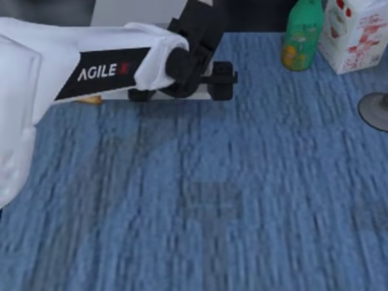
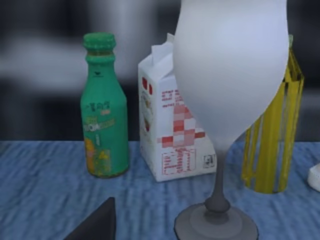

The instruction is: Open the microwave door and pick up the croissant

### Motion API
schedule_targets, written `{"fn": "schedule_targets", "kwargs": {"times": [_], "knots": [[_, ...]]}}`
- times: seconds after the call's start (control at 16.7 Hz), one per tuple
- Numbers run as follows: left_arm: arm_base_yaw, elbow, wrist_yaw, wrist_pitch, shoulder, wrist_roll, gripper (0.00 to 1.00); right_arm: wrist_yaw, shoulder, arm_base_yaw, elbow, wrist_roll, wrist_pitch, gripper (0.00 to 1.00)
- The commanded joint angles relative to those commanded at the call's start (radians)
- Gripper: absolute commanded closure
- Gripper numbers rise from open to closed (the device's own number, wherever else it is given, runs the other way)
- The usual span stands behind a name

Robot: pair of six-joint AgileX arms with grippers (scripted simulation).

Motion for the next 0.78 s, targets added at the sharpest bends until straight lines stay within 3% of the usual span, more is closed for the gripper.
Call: {"fn": "schedule_targets", "kwargs": {"times": [0.24, 0.78], "knots": [[0.005, 0.006, 0.003, 0.010, 0.012, 0.004, 0.00, 0.000, 0.000, 0.000, 0.000, 0.000, 0.000, 0.00], [0.005, 0.006, 0.003, 0.010, 0.012, 0.004, 0.68, 0.000, 0.000, 0.000, 0.000, 0.000, 0.000, 0.00]]}}
